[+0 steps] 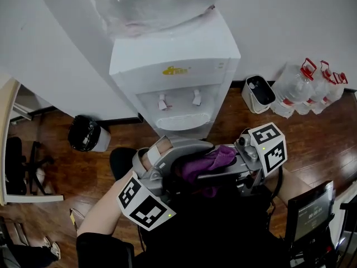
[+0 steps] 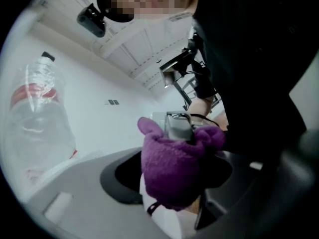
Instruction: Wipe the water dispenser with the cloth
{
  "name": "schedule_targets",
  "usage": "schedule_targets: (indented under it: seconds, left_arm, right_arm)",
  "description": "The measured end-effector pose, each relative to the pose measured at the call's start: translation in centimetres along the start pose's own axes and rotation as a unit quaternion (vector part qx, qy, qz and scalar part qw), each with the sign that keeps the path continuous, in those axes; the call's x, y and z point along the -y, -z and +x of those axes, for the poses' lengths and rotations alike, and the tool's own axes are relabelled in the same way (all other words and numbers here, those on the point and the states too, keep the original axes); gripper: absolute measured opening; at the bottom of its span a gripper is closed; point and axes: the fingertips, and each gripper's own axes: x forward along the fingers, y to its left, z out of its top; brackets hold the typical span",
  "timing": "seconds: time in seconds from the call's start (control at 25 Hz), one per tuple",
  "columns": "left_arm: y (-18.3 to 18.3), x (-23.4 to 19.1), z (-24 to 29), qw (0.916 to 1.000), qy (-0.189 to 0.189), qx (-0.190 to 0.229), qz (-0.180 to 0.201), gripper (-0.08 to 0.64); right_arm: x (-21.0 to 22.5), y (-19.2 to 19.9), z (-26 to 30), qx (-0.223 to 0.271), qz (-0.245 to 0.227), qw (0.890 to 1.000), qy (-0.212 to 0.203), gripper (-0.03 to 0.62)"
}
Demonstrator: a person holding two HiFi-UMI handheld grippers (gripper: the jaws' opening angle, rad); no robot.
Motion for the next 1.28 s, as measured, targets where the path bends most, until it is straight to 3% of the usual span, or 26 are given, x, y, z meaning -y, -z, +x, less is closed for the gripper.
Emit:
schedule_targets:
  seconds: [0.08,0.16,0.2,0.24,0.28,0.32,0.4,0.44,0.52,0.56,0.6,0.72,0.84,0.96,1.12,1.28]
  left_arm:
    - [1.3,-0.7,-1.0,0.9995,-0.015,-0.018,-0.022,0.351]
    - [2.9,-1.7,-2.7,0.9970,-0.046,-0.037,-0.049,0.349]
    - [3.4,-2.4,-3.8,0.9939,-0.067,-0.038,-0.079,0.319]
    - [3.6,-3.3,-5.0,0.9877,-0.093,-0.028,-0.123,0.245]
    - [3.5,-4.3,-6.1,0.9763,-0.125,-0.003,-0.177,0.186]
    - [3.1,-5.5,-6.9,0.9594,-0.162,0.033,-0.229,0.133]
    - [2.0,-7.4,-7.6,0.9280,-0.225,0.086,-0.284,0.089]
    - [1.7,-7.9,-7.5,0.9189,-0.248,0.096,-0.292,0.079]
    - [0.8,-8.4,-7.0,0.9098,-0.276,0.105,-0.292,0.075]
    - [0.4,-8.5,-6.8,0.9078,-0.283,0.108,-0.290,0.073]
    - [0.0,-8.4,-6.6,0.9066,-0.287,0.110,-0.289,0.071]
    - [-0.2,-7.6,-7.0,0.9030,-0.294,0.105,-0.296,0.069]
    - [0.6,-6.9,-8.2,0.8966,-0.301,0.095,-0.311,0.064]
    - [1.9,-7.2,-8.5,0.8882,-0.308,0.088,-0.329,0.061]
    - [3.5,-8.5,-6.3,0.8799,-0.313,0.080,-0.349,0.055]
    - [3.8,-8.6,-3.2,0.8787,-0.304,0.080,-0.360,0.055]
  right_arm:
    - [0.3,-0.6,-0.8,0.006,-0.012,1.000,0.013,0.153]
    - [1.0,-2.2,-2.5,0.025,-0.046,0.997,0.051,0.153]
    - [1.3,-3.4,-3.6,0.039,-0.079,0.993,0.083,0.153]
    - [1.4,-5.1,-4.7,0.056,-0.123,0.983,0.121,0.155]
    - [1.2,-7.2,-5.9,0.077,-0.172,0.969,0.161,0.156]
    - [0.7,-9.8,-6.9,0.099,-0.223,0.949,0.200,0.158]
    - [-0.8,-15.3,-7.8,0.125,-0.326,0.896,0.273,0.158]
    - [-1.5,-17.6,-7.3,0.119,-0.379,0.866,0.304,0.158]
    - [-2.2,-20.2,-4.5,0.070,-0.470,0.814,0.332,0.158]
    - [-2.0,-20.7,-2.6,0.036,-0.498,0.800,0.331,0.158]
    - [-1.4,-20.8,-0.6,0.000,-0.513,0.794,0.326,0.156]
    - [1.0,-20.1,3.1,-0.083,-0.524,0.785,0.320,0.156]
    - [1.6,-19.6,2.1,-0.125,-0.523,0.777,0.327,0.156]
    - [1.5,-20.0,-1.7,-0.131,-0.506,0.785,0.331,0.156]
    - [3.7,-22.6,-7.9,-0.134,-0.464,0.807,0.340,0.156]
    - [5.4,-24.5,-9.8,-0.148,-0.451,0.817,0.327,0.156]
